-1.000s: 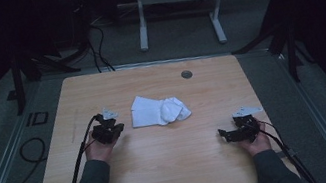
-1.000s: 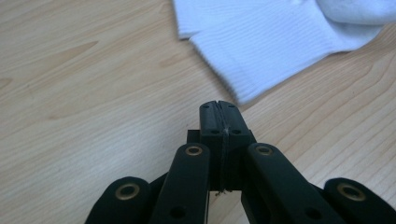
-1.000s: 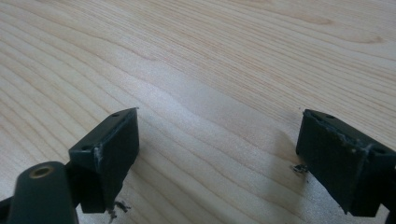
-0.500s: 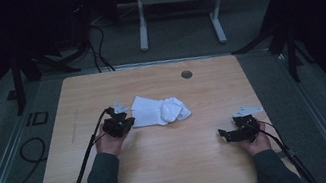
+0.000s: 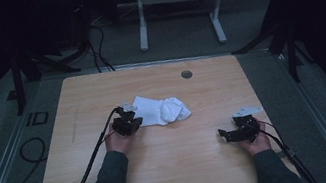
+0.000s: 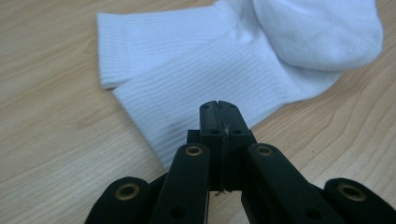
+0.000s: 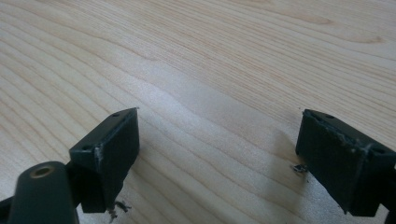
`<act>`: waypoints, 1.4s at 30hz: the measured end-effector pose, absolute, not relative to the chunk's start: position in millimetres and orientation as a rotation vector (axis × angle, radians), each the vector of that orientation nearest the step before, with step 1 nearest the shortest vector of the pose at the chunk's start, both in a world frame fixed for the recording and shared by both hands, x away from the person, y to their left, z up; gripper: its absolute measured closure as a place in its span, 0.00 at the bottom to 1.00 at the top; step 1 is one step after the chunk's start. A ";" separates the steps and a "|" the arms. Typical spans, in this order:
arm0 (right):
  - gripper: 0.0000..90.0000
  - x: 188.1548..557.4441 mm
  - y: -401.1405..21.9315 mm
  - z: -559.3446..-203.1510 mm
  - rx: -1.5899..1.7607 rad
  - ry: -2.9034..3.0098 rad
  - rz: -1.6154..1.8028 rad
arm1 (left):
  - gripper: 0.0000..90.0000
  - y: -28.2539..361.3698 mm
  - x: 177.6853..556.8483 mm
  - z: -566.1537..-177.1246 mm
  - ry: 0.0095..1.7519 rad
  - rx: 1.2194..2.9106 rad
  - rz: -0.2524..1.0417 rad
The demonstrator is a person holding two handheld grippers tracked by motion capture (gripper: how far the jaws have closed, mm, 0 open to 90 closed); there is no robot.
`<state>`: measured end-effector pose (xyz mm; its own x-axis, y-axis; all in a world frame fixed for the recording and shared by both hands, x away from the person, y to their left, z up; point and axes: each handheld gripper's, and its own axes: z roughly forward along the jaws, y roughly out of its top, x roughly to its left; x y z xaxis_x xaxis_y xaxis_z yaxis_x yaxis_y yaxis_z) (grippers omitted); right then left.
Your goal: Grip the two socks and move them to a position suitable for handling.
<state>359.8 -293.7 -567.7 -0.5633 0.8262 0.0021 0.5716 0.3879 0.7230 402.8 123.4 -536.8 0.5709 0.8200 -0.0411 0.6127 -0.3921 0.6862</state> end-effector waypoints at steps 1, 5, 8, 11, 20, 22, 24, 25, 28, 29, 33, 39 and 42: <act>0.15 359.8 -293.7 -567.7 1.213 2.293 0.982 | 1.00 122.9 403.4 -537.9 1.136 2.142 0.405; 0.15 359.8 -293.7 -567.7 1.213 2.293 0.982 | 1.00 121.6 405.1 -543.1 1.141 2.156 0.397; 0.15 359.8 -293.7 -567.7 1.213 2.293 0.982 | 1.00 120.5 406.2 -547.9 1.145 2.179 0.391; 0.15 359.7 -293.7 -567.7 1.213 2.293 0.982 | 1.00 119.5 405.7 -551.3 1.142 2.192 0.388; 0.15 359.7 -293.7 -567.7 1.213 2.293 0.982 | 1.00 119.6 392.4 -552.2 1.116 2.205 0.341; 0.15 359.7 -293.7 -567.7 1.213 2.293 0.982 | 1.00 121.0 388.9 -552.8 1.118 2.194 0.338; 0.15 359.7 -293.7 -567.7 1.213 2.293 0.982 | 1.00 121.6 386.4 -552.4 1.109 2.207 0.352; 0.15 359.7 -293.7 -567.7 1.213 2.293 0.982 | 1.00 120.7 385.8 -551.9 1.105 2.216 0.363; 0.15 359.7 -293.7 -567.7 1.213 2.293 0.982 | 1.00 120.1 387.9 -548.3 1.097 2.187 0.376; 0.15 359.7 -293.7 -567.7 1.213 2.293 0.982 | 1.00 120.1 387.9 -548.3 1.097 2.187 0.376; 0.15 359.8 -293.7 -567.7 1.213 2.293 0.982 | 1.00 123.6 396.6 -545.2 1.122 2.158 0.398; 0.15 359.8 -293.7 -567.7 1.213 2.293 0.982 | 1.00 122.3 405.6 -543.6 1.145 2.136 0.423; 0.15 359.8 -293.7 -567.7 1.213 2.293 0.982 | 1.00 120.5 410.9 -548.7 1.162 2.129 0.398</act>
